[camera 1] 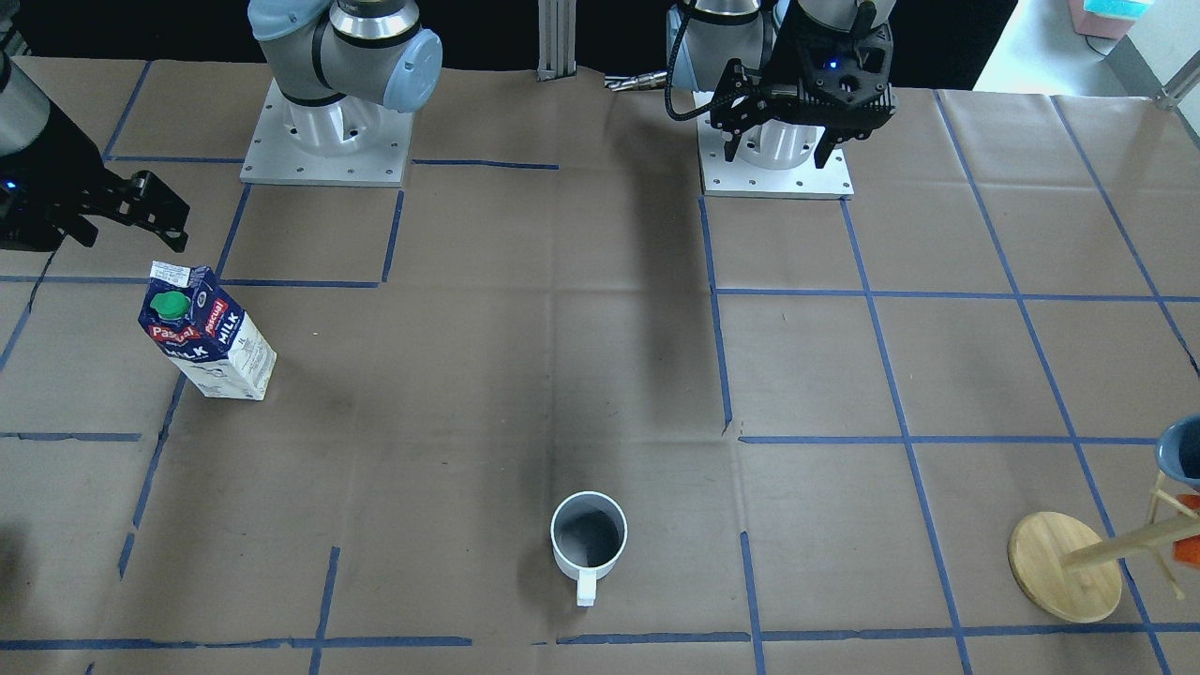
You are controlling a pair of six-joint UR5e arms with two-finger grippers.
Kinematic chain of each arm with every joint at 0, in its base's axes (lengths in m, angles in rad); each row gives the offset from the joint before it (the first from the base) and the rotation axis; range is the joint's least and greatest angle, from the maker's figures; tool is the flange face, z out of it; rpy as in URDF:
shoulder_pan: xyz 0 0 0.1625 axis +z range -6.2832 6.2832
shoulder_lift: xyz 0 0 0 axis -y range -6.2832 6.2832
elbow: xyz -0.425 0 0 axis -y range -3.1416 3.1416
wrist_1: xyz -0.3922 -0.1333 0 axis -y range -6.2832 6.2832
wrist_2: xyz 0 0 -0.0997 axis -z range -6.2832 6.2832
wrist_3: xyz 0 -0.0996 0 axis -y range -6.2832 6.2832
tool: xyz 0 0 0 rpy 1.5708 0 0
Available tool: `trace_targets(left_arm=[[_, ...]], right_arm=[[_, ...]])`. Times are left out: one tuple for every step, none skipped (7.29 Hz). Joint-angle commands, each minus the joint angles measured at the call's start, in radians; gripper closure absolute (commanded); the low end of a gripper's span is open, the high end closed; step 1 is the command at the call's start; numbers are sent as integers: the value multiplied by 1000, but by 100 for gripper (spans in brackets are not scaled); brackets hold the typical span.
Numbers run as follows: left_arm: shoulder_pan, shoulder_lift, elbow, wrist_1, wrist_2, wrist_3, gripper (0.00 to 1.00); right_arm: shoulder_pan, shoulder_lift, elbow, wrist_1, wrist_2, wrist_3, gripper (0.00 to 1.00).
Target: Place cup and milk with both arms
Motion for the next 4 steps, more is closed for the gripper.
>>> trace_targets(left_arm=[[0,-7,-3,7,-3,10,0],[0,-16,-7,38,-6,9,0],[0,-26,-15,39,-6,-8,0],[0,-26,-8,39,-5,-10,0]], right_arm=[[1,2,52,-74,-7,2,0],[1,9,53,-82,-4,2,0],[1,11,55,-136,1,3,0],[2,14,59,-176,6,5,0]])
